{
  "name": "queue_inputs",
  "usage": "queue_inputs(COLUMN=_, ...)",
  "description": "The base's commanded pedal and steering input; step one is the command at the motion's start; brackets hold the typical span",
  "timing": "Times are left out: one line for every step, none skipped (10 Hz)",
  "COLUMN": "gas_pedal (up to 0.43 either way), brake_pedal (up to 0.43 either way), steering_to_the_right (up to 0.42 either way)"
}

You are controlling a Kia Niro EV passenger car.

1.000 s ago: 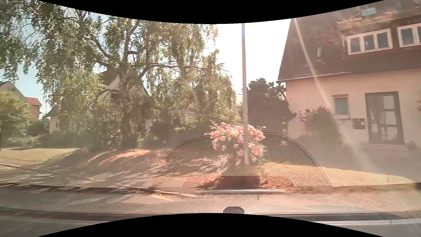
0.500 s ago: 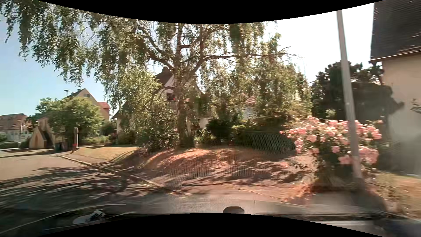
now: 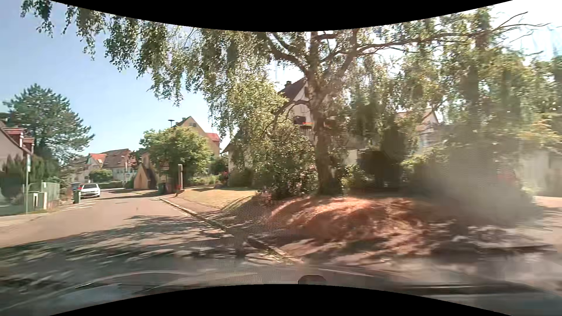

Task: Follow the waypoints while adhering to traffic rules and regulations

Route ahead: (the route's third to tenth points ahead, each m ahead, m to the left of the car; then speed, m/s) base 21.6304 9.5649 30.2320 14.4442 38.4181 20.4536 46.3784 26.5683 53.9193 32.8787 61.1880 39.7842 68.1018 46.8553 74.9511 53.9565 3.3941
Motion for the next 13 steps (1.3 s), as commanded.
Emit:
queue_inputs(gas_pedal=0.157, brake_pedal=0.0, steering_to_the_right=-0.584)
queue_inputs(gas_pedal=0.157, brake_pedal=0.0, steering_to_the_right=-0.56)
queue_inputs(gas_pedal=0.157, brake_pedal=0.0, steering_to_the_right=-0.525)
queue_inputs(gas_pedal=0.157, brake_pedal=0.0, steering_to_the_right=-0.487)
queue_inputs(gas_pedal=0.138, brake_pedal=0.0, steering_to_the_right=-0.454)
queue_inputs(gas_pedal=0.138, brake_pedal=0.0, steering_to_the_right=-0.407)
queue_inputs(gas_pedal=0.138, brake_pedal=0.0, steering_to_the_right=-0.375)
queue_inputs(gas_pedal=0.138, brake_pedal=0.0, steering_to_the_right=-0.324)
queue_inputs(gas_pedal=0.138, brake_pedal=0.0, steering_to_the_right=-0.287)
queue_inputs(gas_pedal=0.138, brake_pedal=0.0, steering_to_the_right=-0.256)
queue_inputs(gas_pedal=0.138, brake_pedal=0.0, steering_to_the_right=-0.214)
queue_inputs(gas_pedal=0.13, brake_pedal=0.0, steering_to_the_right=-0.174)
queue_inputs(gas_pedal=0.13, brake_pedal=0.0, steering_to_the_right=-0.152)
